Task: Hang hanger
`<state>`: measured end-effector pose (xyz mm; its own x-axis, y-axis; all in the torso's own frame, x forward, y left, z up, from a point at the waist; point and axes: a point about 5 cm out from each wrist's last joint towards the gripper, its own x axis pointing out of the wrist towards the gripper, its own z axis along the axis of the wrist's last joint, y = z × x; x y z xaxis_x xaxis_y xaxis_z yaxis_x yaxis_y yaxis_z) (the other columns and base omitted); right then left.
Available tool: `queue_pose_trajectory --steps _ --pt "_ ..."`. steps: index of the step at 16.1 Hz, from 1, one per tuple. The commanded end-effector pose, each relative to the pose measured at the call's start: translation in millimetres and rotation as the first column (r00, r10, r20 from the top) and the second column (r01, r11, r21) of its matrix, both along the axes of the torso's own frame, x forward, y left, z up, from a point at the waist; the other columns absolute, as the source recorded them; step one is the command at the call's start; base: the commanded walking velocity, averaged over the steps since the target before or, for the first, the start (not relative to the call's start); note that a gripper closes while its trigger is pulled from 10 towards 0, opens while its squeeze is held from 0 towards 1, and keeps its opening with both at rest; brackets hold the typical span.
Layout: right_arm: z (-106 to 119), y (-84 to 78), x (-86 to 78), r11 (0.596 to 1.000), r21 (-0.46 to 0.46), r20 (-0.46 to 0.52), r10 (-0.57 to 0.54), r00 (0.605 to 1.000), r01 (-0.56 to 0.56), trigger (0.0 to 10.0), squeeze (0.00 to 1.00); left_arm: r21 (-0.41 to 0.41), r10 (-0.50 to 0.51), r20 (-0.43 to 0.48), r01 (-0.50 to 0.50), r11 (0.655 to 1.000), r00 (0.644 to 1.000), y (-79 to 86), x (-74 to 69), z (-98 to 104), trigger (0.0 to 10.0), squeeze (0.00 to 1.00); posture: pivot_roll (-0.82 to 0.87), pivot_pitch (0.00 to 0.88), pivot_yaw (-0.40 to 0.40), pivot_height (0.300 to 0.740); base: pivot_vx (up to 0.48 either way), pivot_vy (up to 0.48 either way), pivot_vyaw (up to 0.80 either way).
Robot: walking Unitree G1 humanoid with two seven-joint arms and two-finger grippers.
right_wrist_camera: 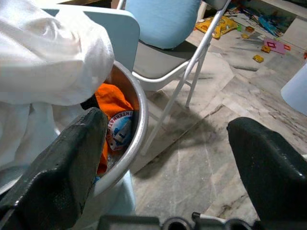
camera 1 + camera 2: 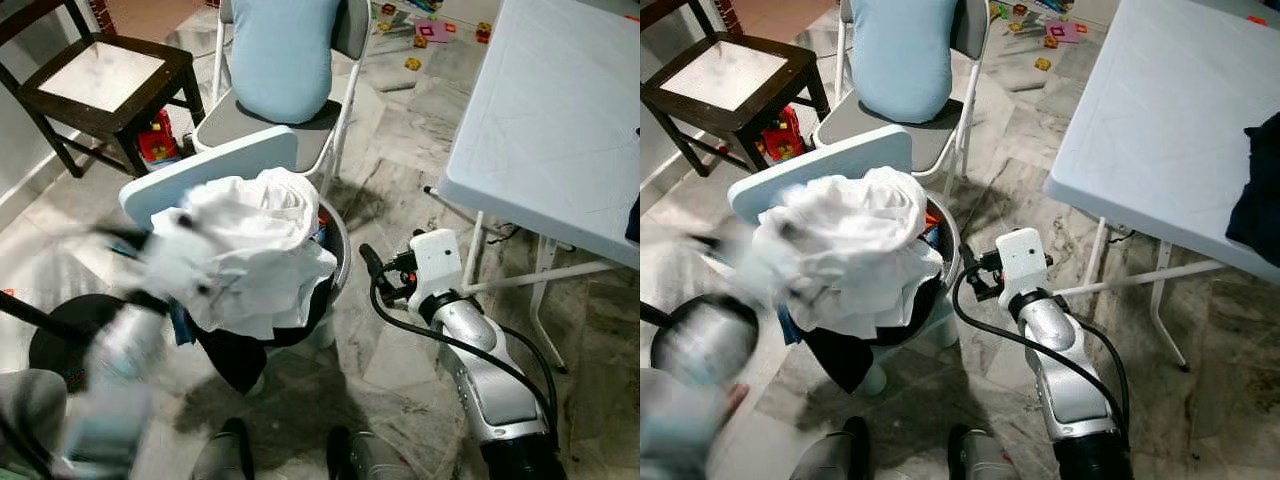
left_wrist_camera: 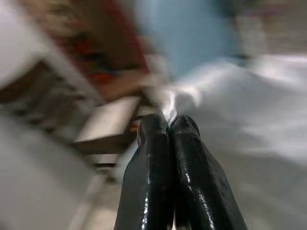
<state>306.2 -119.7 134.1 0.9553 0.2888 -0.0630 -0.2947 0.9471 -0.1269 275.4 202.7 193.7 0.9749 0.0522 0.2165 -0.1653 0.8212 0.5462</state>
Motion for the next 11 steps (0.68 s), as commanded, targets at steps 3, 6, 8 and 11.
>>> queue_pose_trajectory --steps 3,6,8,11 --pt "-2.9 -0.1 1.6 1.0 0.004 -0.005 -0.005 1.0 0.005 10.0 0.0 -0.031 0.221 0.078 -0.219 0.975 0.972 64.9 9.4 30.6 0.0 0.0 0.07 0.236 -0.1 0.74 0.0 0.0 0.0" --pt "-4.1 0.5 2.0 1.0 0.011 -0.004 -0.015 1.0 0.015 10.0 0.0 0.021 0.278 0.202 -0.288 0.957 0.939 96.6 29.9 77.1 0.0 0.0 0.07 0.233 -0.086 0.74 0.0 0.0 0.0" --pt "-4.5 2.6 1.4 1.0 0.017 -0.001 -0.02 1.0 0.02 10.0 0.0 0.051 0.272 0.278 -0.297 0.954 0.922 99.6 44.3 105.3 0.0 0.0 0.07 0.226 -0.071 0.74 0.0 0.0 0.0" --pt "-6.7 1.2 1.1 0.998 0.029 0.002 -0.049 0.999 0.049 10.0 0.0 0.191 0.132 0.372 -0.215 0.958 0.919 77.0 78.7 151.2 0.0 0.0 0.07 0.219 -0.038 0.74 0.0 0.0 0.0"
